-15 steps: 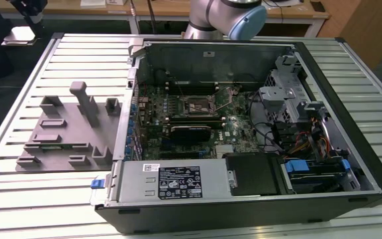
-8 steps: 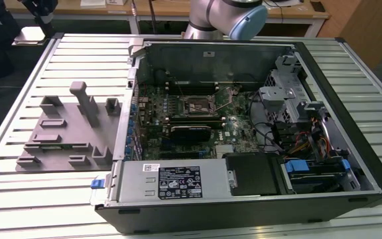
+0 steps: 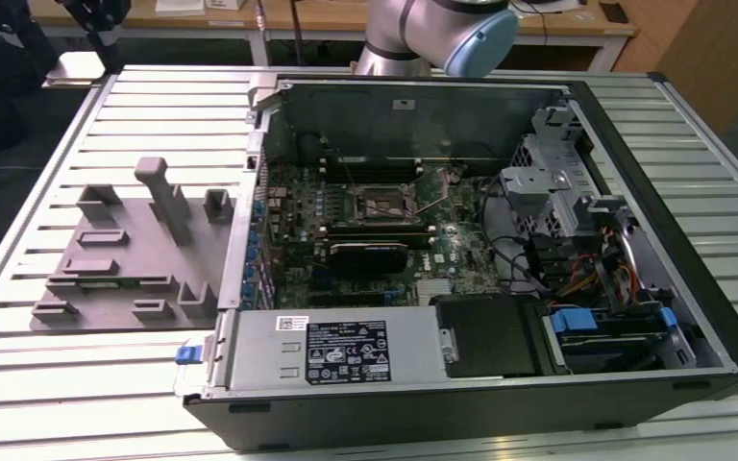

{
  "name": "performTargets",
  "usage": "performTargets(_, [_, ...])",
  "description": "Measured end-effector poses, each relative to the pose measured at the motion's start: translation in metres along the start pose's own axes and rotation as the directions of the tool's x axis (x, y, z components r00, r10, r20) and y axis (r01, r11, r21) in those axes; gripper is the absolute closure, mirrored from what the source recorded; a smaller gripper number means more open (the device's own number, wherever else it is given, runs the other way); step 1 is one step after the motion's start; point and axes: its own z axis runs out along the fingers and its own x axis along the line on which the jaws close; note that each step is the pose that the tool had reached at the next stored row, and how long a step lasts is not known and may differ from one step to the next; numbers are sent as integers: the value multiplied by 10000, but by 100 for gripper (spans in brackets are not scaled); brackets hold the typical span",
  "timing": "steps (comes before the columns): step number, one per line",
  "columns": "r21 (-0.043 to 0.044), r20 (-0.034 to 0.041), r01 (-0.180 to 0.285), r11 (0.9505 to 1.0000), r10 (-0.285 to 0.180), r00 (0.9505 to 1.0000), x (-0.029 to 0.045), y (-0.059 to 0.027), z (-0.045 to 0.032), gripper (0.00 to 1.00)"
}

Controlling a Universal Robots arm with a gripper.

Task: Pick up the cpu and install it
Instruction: 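Pick up the cpu and move it towards the insertion slot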

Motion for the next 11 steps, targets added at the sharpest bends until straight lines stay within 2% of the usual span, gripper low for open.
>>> performTargets(11, [0, 0, 0, 10000, 0, 10000, -176, 1, 7, 46])
